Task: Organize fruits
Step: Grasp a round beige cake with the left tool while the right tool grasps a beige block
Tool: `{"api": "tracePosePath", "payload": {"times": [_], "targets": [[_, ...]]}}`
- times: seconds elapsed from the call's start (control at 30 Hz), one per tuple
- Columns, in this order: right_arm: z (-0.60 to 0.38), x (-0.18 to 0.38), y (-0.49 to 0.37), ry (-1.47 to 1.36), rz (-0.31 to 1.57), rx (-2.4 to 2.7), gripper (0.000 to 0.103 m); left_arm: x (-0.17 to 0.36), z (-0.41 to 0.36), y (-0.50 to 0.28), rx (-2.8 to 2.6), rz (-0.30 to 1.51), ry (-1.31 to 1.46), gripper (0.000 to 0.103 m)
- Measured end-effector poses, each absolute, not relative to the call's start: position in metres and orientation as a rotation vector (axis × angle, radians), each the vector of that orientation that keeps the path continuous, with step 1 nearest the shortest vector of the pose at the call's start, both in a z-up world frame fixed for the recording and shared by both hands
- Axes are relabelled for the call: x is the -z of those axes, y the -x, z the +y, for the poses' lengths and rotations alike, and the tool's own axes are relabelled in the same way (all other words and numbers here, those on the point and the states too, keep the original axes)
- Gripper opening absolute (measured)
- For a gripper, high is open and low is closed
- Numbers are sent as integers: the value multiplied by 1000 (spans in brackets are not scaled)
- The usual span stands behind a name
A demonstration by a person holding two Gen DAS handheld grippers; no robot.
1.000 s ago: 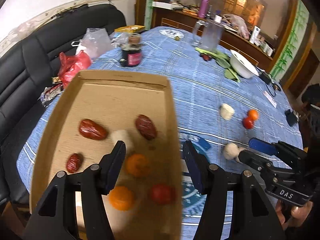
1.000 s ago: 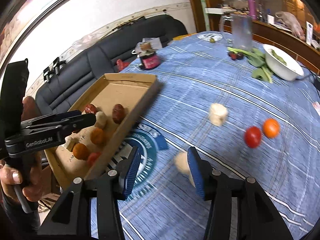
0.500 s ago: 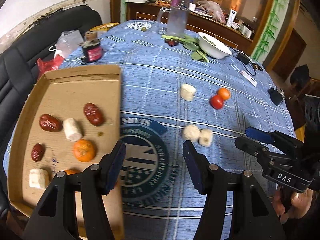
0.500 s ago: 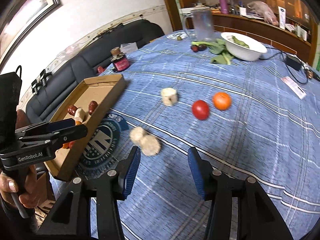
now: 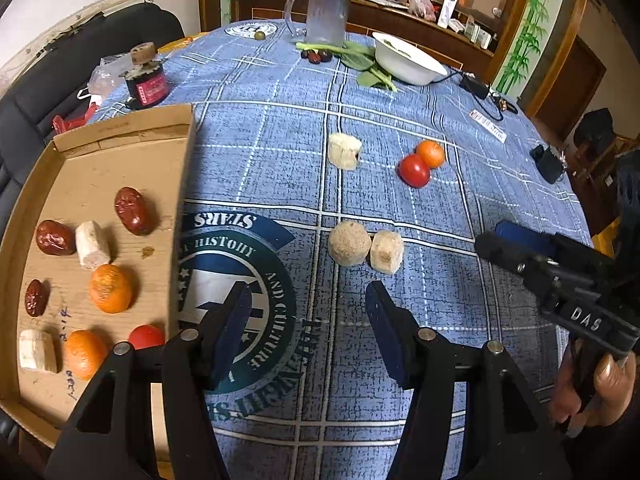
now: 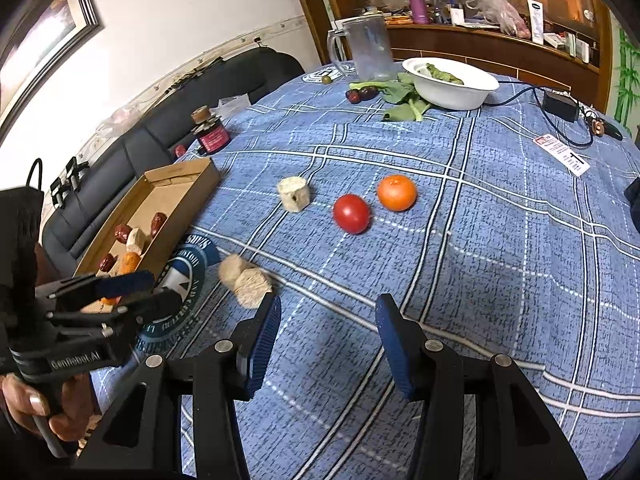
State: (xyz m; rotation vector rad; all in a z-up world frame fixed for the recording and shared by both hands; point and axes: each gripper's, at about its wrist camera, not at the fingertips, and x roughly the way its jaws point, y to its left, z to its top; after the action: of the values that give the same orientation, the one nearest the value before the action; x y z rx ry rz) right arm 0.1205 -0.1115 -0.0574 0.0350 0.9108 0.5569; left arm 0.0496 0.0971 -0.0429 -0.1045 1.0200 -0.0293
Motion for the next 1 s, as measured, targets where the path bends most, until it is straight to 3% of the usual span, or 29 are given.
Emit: {"api": "tracePosePath", "payload": {"times": [0.47,0.67,0.77,1.0], "targets": [[-53,61,-118,78,939,-745,48,61,96,-62,25,1074,50,58],[-30,77,-132,120,979,-775,40,67,100,-61,17,1103,21,58],[-32,85,-138,98,1010,-788,29,70,94,-66,39,1113,18,58],[-72,65,-133,38,936,-703,29,70,76,-85,73,1104,-6,58]]}}
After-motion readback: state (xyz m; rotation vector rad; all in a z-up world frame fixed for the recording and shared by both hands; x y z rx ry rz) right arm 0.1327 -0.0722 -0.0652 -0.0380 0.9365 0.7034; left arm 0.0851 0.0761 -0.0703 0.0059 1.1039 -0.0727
